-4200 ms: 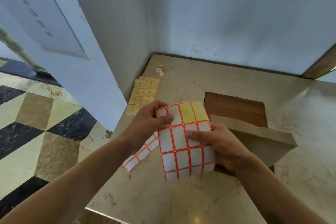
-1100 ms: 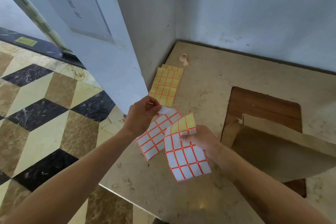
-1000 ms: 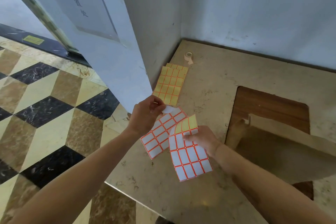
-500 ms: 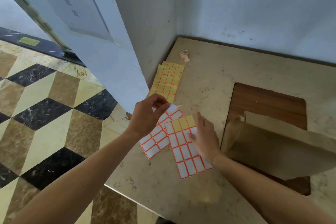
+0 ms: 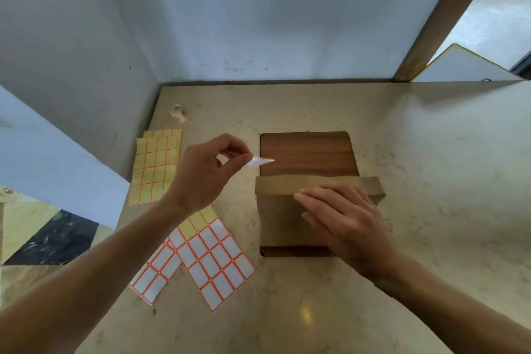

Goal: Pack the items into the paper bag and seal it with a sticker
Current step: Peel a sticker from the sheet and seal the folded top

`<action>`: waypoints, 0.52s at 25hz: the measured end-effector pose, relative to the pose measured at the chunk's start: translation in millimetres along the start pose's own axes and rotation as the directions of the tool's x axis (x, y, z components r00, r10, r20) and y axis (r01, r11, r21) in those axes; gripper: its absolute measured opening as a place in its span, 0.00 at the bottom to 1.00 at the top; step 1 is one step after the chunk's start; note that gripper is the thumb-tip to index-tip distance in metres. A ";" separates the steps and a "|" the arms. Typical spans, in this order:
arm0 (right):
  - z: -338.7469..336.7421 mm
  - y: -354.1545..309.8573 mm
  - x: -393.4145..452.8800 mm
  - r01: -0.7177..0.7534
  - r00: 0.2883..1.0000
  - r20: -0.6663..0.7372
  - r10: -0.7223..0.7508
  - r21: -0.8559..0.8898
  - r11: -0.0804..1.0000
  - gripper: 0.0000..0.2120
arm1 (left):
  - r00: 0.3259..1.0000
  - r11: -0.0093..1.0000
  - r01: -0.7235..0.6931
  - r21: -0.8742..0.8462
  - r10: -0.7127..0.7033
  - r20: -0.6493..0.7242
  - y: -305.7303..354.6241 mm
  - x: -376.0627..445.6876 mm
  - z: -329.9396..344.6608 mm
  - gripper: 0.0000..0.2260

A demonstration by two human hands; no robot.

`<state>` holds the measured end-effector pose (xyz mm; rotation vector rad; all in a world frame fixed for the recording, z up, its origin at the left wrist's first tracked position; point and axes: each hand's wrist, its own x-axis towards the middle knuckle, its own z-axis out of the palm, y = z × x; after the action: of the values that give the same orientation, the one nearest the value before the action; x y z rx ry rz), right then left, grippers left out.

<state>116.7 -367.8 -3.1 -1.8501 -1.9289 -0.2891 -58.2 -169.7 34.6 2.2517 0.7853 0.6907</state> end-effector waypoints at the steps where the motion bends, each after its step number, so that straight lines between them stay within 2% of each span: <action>1: -5.8 14.0 -6.4 -0.043 0.999 0.025 0.044 -0.041 0.998 0.14 | 0.999 0.999 -0.042 0.010 0.042 0.026 8.1 6.7 8.7 0.03; 4: -13.6 40.6 -17.4 -0.133 0.984 0.108 0.142 -0.088 0.987 0.19 | 0.988 0.991 -0.128 0.026 0.125 0.089 29.1 20.4 32.9 0.04; 8: -10.4 52.1 -14.1 -0.136 0.975 0.174 0.142 -0.046 0.990 0.14 | 0.976 0.978 -0.173 0.118 0.154 0.153 39.6 26.9 51.4 0.03; 13: -9.0 54.2 -2.4 -0.124 0.960 0.254 0.120 -0.001 0.992 0.14 | 0.978 0.968 -0.171 0.183 0.145 0.151 36.3 27.3 57.3 0.03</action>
<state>171.7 -369.7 -4.7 -2.0705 -1.9609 0.0035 9.8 -196.0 30.1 2.5315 0.6344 0.5439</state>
